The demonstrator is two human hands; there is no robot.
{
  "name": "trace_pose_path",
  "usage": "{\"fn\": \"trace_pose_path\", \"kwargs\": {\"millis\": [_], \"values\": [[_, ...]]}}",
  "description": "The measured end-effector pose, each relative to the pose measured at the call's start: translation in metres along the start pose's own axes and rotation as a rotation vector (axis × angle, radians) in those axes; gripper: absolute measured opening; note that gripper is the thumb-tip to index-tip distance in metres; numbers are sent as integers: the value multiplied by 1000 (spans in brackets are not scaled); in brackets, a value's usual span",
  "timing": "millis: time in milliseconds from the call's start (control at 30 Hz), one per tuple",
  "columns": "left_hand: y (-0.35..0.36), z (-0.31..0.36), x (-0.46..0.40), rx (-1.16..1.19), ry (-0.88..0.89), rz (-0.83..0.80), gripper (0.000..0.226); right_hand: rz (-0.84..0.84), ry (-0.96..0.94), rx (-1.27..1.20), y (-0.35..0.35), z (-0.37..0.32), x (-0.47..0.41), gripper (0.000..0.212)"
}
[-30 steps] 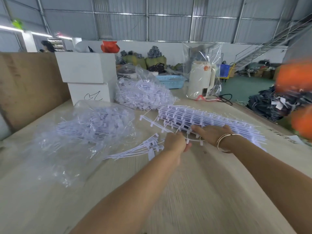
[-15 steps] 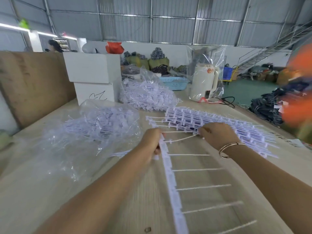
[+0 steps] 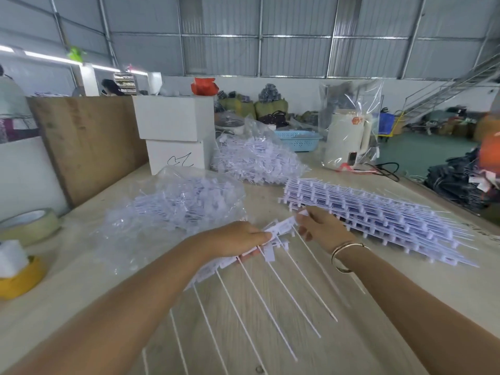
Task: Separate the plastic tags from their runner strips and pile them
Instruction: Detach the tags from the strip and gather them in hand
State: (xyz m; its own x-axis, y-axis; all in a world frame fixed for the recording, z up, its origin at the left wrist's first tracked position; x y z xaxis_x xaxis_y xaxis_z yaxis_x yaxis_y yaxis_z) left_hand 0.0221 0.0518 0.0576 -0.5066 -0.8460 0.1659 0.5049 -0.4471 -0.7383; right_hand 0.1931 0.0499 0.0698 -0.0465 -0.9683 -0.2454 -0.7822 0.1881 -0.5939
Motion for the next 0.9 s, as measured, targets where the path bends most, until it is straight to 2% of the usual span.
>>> {"fn": "trace_pose_path", "kwargs": {"millis": [100,200,300,433,567,700,900], "values": [[2,-4,2,-108,13,52,29,6,75,-195,2,6,5,24],[0,4,3,-205,40,210,16,29,177,-476,7,14,9,25],[7,27,9,-261,119,357,22,63,252,-613,22,26,14,28],[24,42,12,-385,174,507,29,93,200,-619,37,32,20,32],[24,26,16,-363,162,628,21,11,67,-492,40,22,22,36],[19,14,18,-422,141,664,24,-70,-36,-330,45,12,22,29],[26,14,16,-443,192,629,24,-94,-70,-354,44,11,22,34]]}}
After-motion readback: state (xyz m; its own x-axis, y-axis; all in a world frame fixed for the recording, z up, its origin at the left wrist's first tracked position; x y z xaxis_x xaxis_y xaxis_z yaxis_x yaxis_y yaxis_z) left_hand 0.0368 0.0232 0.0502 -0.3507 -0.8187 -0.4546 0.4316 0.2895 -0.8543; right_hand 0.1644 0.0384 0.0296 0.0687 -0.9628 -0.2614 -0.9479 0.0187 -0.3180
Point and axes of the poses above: each hand's wrist, its own x-axis away from the middle knuckle, its own y-axis out of the palm, z = x × y, the point moved 9 cm from there along -x, towards the middle knuckle, and after that the axes turned 3 degrees about -y, right-handed, at the moved point
